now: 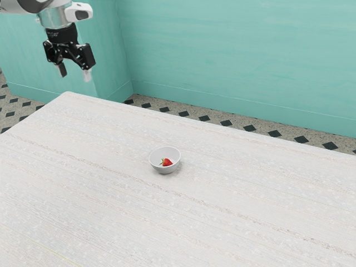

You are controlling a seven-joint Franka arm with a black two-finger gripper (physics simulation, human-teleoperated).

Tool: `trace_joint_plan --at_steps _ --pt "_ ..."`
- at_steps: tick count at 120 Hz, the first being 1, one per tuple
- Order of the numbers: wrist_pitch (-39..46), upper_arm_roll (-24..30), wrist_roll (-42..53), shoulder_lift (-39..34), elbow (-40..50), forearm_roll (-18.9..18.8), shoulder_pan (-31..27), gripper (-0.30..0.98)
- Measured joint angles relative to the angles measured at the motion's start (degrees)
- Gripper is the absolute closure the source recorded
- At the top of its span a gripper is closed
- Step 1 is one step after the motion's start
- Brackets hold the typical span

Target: Take strawberry from the bowl

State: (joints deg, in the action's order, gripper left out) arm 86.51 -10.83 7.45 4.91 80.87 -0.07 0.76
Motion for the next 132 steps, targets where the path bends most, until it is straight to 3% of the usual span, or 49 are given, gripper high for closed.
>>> trace_joint_plan --at_steps 28,54,80,96,132 --pt "0.3 1.5 -3.4 0.7 -1.4 0.0 3.3 0.02" --pt "1.4 3.4 -25.5 3.4 -3.3 0.7 4.6 0.02" --pt "8.1 3.3 -44.9 11.6 1.6 1.7 8.4 0.02" --pt "14.7 3.3 -53.8 15.7 6.8 2.9 9.3 0.02" --pt "27.0 3.4 -67.8 21.9 8.7 5.3 9.5 0.02"
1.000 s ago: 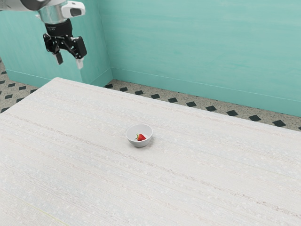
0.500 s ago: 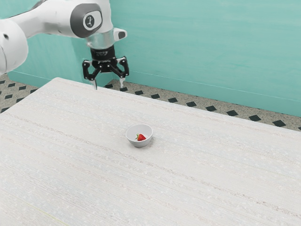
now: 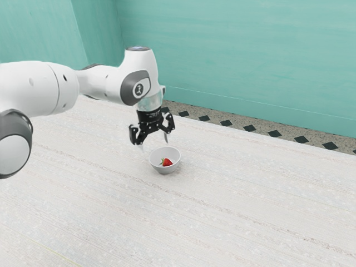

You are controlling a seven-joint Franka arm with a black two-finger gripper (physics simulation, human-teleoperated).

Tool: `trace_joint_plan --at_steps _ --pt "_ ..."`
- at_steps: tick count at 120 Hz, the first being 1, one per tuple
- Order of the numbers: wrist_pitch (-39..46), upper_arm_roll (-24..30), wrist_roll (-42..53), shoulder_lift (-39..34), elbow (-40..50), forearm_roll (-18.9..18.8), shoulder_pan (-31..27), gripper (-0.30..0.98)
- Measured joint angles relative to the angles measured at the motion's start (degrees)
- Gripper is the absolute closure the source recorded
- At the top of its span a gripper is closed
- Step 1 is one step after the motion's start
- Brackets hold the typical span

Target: Take strawberry from the bowl

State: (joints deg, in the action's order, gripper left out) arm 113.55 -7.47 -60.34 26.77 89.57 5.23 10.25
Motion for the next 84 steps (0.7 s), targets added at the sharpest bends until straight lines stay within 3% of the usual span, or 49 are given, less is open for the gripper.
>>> trace_joint_plan --at_steps 84 --pt "4.2 -0.6 -13.3 6.4 -3.0 2.0 -1.0 0.31"
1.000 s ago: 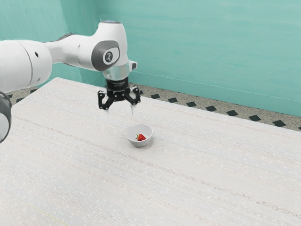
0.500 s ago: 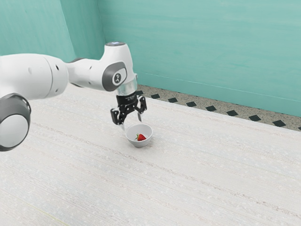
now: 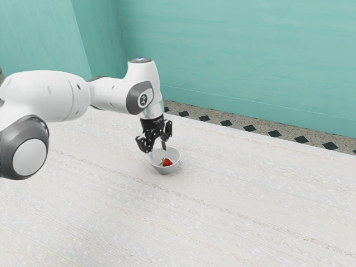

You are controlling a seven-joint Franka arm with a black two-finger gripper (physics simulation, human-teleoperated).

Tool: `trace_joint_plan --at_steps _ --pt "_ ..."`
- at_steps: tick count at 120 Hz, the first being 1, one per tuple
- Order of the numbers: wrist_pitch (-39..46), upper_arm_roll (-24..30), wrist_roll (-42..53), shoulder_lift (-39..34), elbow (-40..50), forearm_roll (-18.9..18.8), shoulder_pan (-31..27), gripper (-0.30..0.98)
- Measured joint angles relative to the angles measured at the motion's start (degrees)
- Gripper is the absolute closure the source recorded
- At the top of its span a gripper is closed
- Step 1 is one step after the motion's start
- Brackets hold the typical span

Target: Take strawberry from the bowl

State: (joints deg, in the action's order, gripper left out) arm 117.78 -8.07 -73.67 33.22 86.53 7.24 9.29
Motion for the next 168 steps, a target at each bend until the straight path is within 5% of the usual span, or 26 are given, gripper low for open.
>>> trace_joint_plan --at_steps 168 --pt "0.2 0.4 -4.0 12.3 -11.7 0.1 -1.5 0.43"
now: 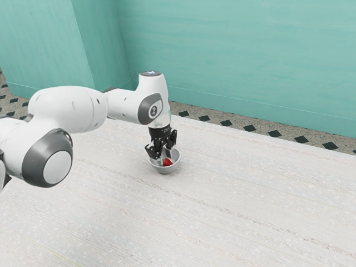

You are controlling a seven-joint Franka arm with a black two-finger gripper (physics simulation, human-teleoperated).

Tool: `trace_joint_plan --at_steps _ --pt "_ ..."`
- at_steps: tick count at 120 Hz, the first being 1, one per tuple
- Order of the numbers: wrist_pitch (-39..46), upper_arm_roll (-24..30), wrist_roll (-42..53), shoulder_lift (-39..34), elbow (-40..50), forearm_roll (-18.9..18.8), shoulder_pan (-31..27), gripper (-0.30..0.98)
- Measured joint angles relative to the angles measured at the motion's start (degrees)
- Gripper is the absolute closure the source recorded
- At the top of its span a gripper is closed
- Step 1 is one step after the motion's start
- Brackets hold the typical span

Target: Take strawberry from the bowl

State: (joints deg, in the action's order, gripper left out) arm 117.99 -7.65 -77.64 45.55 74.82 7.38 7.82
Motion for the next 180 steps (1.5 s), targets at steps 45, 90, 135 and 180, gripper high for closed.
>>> trace_joint_plan --at_steps 45,90,135,180 --pt "0.7 0.2 -0.1 0.7 -0.1 0.0 0.1 0.52" --pt "1.3 0.3 -0.3 0.2 -0.1 -0.2 0.3 0.63" --pt "-0.2 -0.1 -0.5 -5.1 0.0 -0.7 1.0 0.70" --pt "-0.7 3.7 -0.7 -3.9 -2.1 -0.5 9.0 0.74"
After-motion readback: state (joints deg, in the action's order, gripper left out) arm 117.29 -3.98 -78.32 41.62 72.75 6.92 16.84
